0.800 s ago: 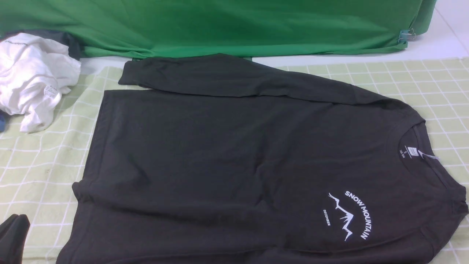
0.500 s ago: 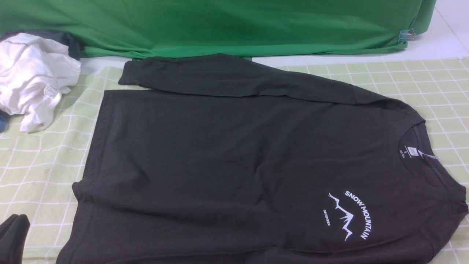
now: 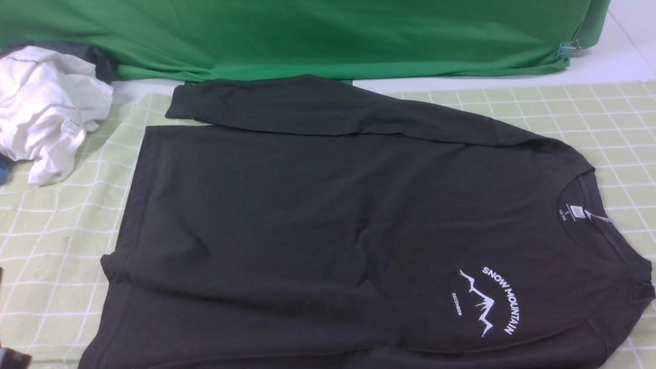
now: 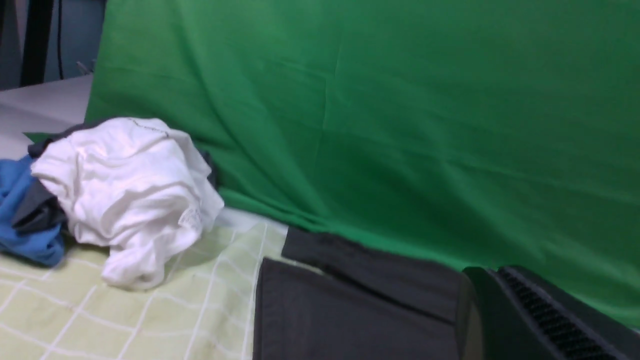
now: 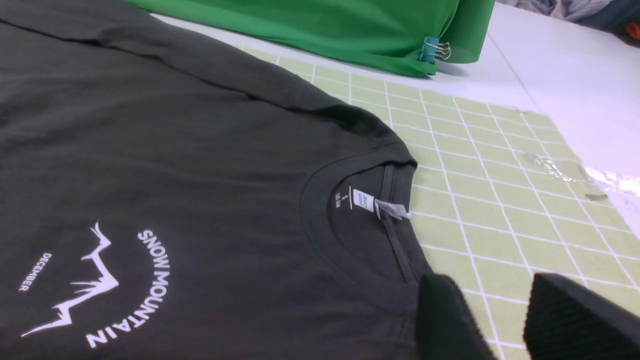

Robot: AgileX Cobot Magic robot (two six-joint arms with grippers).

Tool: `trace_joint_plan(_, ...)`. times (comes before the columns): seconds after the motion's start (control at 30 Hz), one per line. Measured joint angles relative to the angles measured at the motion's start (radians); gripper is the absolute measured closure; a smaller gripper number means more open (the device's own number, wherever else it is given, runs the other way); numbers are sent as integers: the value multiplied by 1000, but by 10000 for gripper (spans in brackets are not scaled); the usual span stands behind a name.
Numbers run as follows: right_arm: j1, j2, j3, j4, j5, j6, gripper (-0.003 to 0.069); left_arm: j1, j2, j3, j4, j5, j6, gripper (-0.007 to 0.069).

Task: Fold a long-sleeved shirt over a green coffee tablecloth.
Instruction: 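Grasp the left edge of the dark T-shirt lying flat on the table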

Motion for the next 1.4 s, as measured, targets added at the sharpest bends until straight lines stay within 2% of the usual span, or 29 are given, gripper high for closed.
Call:
trace_joint_plan(0.27, 0, 0, 0, 0, 0, 0, 414, 0, 0, 0, -8, -164, -38, 611)
trace_joint_plan(0.4, 0, 0, 0, 1, -27, 0, 414, 0, 0, 0, 13, -434, -164, 611)
trace_joint_plan(0.5, 0, 0, 1, 11, -108, 28, 414, 0, 0, -32, 60, -477, -219, 611)
trace_joint_plan(0.57, 0, 0, 1, 31, -214, 116, 414, 0, 8, -114, 90, -396, -245, 611)
trace_joint_plan(0.63, 0, 0, 1, 43, -305, 239, 414, 0, 47, -231, 103, -252, -258, 611)
trace_joint_plan(0.73, 0, 0, 1, 45, -364, 341, 414, 0, 115, -359, 115, -59, -261, 611)
trace_joint_plan(0.77, 0, 0, 1, 45, -385, 366, 414, 0, 160, -408, 123, 26, -261, 611)
trace_joint_plan(0.8, 0, 0, 1, 45, -405, 394, 414, 0, 235, -488, 137, 180, -253, 611)
trace_joint_plan(0.93, 0, 0, 1, 45, -423, 421, 414, 0, 505, -636, 139, 579, -143, 611)
trace_joint_plan(1.1, 0, 0, 1, 45, -457, 528, 414, 0, 759, -648, 135, 796, -31, 611)
trace_joint_plan(1.17, 3, 0, -22, 47, -391, 561, 429, 0, 860, -648, 138, 851, 14, 611)
trace_joint_plan(1.27, 25, 19, -114, 49, -245, 550, 490, 0, 942, -642, 148, 870, 36, 611)
trace_joint_plan(1.33, 70, 94, -268, 52, -37, 473, 596, 0, 1034, -629, 158, 883, 52, 611)
trace_joint_plan(1.4, 91, 154, -334, 53, 46, 438, 629, 0, 1063, -628, 159, 889, 52, 611)
